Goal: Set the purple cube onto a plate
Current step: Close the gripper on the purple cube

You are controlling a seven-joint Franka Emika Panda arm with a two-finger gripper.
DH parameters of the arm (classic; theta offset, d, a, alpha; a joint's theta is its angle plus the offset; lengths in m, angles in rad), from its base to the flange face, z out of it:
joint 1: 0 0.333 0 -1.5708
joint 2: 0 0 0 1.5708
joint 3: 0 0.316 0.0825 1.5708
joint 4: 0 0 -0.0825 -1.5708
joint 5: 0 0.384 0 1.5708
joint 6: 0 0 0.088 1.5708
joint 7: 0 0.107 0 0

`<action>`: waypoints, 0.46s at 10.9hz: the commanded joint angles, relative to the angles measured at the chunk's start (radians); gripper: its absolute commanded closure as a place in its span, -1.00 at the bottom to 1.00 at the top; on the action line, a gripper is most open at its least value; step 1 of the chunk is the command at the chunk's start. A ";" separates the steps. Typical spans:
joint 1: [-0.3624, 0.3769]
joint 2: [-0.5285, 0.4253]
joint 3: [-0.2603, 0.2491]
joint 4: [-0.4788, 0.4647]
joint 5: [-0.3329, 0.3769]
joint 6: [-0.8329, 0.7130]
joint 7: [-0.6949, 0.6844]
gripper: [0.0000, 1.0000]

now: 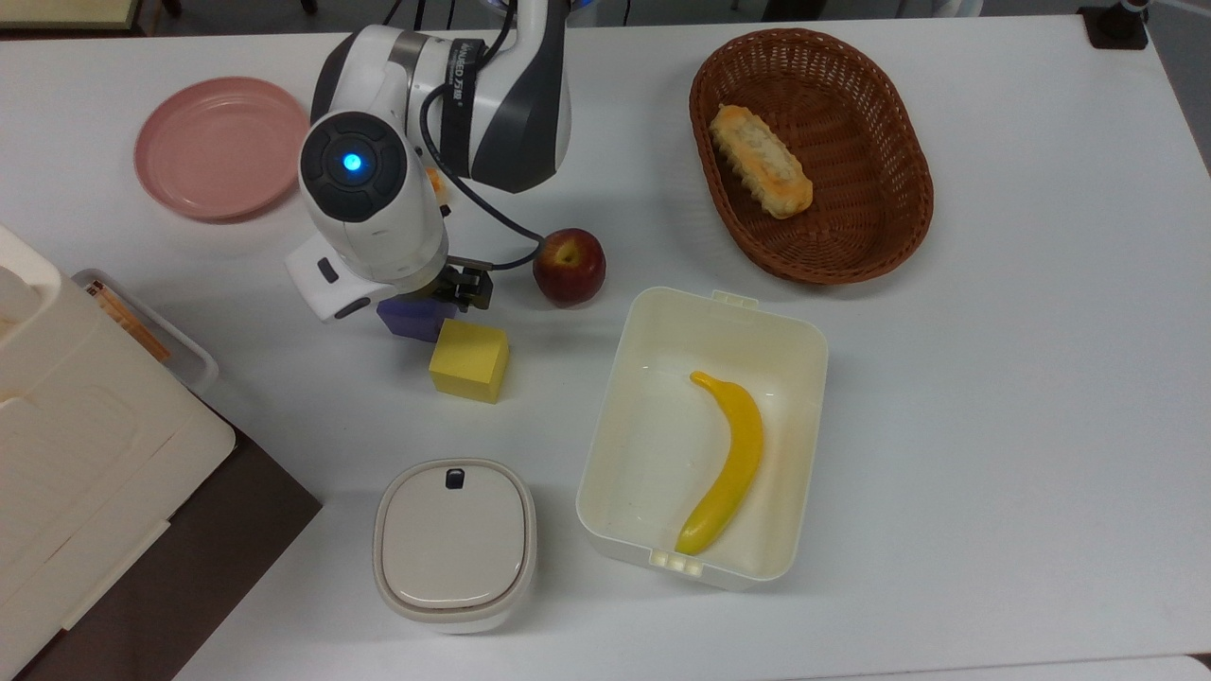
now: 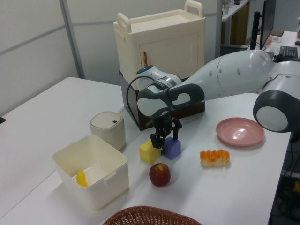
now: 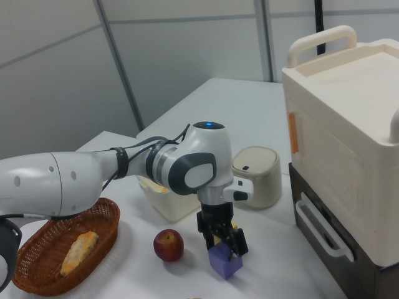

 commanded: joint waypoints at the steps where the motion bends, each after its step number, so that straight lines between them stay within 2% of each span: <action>1: 0.001 -0.009 -0.001 -0.022 -0.036 0.029 0.012 -0.95; 5: -0.009 -0.011 -0.001 -0.017 -0.059 0.027 0.010 -1.00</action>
